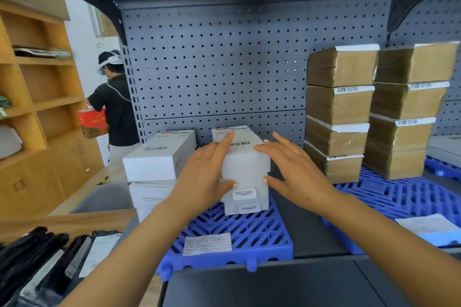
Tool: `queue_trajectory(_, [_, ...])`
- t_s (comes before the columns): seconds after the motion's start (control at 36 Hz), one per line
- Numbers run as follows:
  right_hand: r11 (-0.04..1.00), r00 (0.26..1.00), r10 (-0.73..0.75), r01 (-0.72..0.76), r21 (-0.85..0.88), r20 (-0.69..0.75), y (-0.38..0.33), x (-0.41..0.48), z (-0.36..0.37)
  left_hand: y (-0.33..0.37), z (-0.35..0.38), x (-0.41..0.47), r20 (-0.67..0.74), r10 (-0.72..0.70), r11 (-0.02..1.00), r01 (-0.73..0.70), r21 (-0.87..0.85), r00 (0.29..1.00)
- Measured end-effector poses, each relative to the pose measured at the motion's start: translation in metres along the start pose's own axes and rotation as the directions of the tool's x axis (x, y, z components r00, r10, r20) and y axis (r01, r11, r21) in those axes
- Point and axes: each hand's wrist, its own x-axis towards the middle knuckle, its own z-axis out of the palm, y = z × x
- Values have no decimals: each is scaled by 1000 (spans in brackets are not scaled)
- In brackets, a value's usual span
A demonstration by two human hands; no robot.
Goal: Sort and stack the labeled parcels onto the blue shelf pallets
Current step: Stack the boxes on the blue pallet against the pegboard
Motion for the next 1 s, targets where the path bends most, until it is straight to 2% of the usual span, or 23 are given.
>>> queue_trajectory(0.08, [1000,999,4,-5,-4,-45,-1,-1,4,3,-1,3,27,-33,998,32,47,999])
queue_trajectory(0.22, [998,996,-45,41,-53,-76,5,-7,-1,3,1,1,10,-8,997,8,71,1000])
queue_trajectory(0.28, [993,996,-74,69,-93,-58,10,-7,-8,2,0,-1,12,3,999,-3,47,1000])
queue_trajectory(0.42, [993,996,-42,50,-110,81,22,-4,-18,-3,-1,-12,-39,100,995,-100,22,994])
queue_trajectory(0.53, [994,992,-49,60,-95,112,22,-4,-14,-7,-2,-14,-75,147,981,-135,142,986])
queue_trajectory(0.58, [995,995,-50,57,-83,87,19,-3,-12,-6,-8,-13,-48,120,977,-109,185,992])
queue_trajectory(0.67, [995,996,-62,67,-78,60,13,-2,-10,1,-14,-11,-2,26,990,-26,142,1000])
queue_trajectory(0.81, [996,997,-70,71,-51,28,5,-2,-6,12,-16,-4,-69,-53,984,64,168,996])
queue_trajectory(0.86, [995,996,-76,79,-62,49,6,-3,-7,8,-12,-3,-106,-28,988,44,148,994])
queue_trajectory(0.94, [990,995,-93,97,-103,45,16,-2,-13,2,-10,-4,-226,102,987,-70,144,969])
queue_trajectory(1.0, [996,999,-41,41,-83,5,25,2,-20,-3,-9,-3,-246,138,979,-95,179,959])
